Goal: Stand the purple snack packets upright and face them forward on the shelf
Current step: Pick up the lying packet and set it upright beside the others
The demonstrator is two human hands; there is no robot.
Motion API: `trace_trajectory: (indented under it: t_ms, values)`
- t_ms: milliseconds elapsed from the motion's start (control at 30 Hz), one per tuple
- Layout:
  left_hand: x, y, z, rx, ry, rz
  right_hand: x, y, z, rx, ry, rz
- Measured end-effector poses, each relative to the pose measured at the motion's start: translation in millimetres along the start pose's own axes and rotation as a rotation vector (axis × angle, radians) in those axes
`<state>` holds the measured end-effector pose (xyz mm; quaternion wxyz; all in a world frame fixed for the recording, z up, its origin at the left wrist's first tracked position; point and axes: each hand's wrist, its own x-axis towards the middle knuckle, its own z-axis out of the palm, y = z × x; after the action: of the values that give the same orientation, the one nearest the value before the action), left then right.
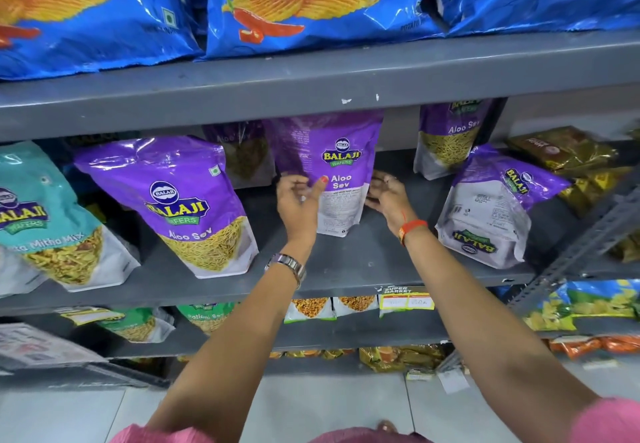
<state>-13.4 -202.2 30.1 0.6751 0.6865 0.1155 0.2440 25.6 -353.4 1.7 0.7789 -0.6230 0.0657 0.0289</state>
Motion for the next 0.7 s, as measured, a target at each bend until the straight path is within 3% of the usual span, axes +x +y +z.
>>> trace_trajectory:
  t_ms: [100,333,500,700]
  values:
    - [-12,-7,3,0.063,-0.165,0.032,-15,5,7,-0.045,-0.018,0.007]
    - [-9,-20,-13,-0.033,-0.277,0.022,-40,19,45,-0.059,-0.107,0.053]
    - [12,-23,-27,-0.221,-0.129,-0.173,-26,7,41,-0.028,0.034,-0.002]
    - [33,-13,-34,-0.449,0.292,-0.290,-1,-12,38,-0.033,0.082,-0.046]
